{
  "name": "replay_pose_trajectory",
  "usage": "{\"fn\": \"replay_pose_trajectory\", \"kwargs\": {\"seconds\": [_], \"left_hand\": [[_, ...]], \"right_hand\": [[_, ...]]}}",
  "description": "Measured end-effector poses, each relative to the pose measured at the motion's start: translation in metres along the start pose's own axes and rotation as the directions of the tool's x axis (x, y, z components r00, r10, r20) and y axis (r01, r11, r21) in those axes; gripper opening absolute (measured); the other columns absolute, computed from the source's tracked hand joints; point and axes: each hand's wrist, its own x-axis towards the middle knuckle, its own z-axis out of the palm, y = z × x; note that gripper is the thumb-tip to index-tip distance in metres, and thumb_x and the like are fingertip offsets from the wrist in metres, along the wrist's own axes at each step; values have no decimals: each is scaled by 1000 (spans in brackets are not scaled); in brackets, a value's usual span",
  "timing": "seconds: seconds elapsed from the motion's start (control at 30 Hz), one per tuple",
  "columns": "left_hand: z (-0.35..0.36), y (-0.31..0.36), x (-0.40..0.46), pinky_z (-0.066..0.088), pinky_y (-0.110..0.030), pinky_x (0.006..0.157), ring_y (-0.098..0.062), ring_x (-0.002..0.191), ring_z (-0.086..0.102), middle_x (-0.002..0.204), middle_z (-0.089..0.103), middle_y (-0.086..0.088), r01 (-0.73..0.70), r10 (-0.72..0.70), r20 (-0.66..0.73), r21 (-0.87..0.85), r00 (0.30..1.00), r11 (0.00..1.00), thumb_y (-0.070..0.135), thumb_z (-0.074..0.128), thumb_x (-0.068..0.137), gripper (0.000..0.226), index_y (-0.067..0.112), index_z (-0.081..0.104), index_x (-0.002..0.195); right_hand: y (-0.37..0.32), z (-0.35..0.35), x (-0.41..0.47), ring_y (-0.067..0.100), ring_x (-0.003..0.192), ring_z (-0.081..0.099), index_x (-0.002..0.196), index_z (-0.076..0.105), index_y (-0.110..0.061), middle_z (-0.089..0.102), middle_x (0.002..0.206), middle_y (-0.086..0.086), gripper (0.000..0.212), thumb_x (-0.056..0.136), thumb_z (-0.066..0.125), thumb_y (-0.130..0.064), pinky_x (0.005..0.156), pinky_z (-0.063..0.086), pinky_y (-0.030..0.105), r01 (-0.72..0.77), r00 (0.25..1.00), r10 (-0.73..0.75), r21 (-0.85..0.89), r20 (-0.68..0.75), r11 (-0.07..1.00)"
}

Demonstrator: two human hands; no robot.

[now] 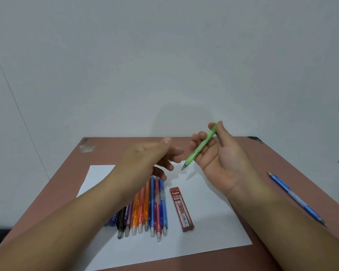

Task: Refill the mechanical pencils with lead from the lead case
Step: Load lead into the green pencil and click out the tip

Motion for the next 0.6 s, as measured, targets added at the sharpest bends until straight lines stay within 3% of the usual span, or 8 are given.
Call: {"fn": "replay_pose_trajectory", "kwargs": {"seconds": [0.07,0.17,0.43,0.6], "left_hand": [[3,1,0,57,-33,76,-21,91,69,102,77,-3,39,-34,54,-79,998,996,54,40,97,54,18,79,103],[7,-1,0,55,-36,80,-20,93,67,106,76,-1,41,-38,114,-27,993,999,65,31,92,66,22,80,105],[16,2,-3,50,-31,65,-18,80,60,108,74,-13,158,-104,218,-251,970,955,64,30,91,76,8,79,105],[15,1,-2,49,-30,64,-19,79,59,110,73,-18,184,-115,241,-289,964,939,64,32,91,76,6,78,105]], "right_hand": [[-6,-4,3,16,54,50,95,52,-16,48,68,3,25,105,48,-38,56,49,27,-37,999,36,149,9,988],[-14,-12,3,14,52,34,79,47,-14,38,67,0,37,99,41,-44,51,35,25,-58,998,46,262,52,963],[-23,-15,-1,16,51,28,65,40,-15,33,65,0,38,93,40,-41,52,30,25,-9,998,-14,367,60,930],[-24,-13,-3,16,50,27,63,39,-15,33,64,0,38,92,39,-40,51,29,25,10,998,-30,375,48,927]]}}
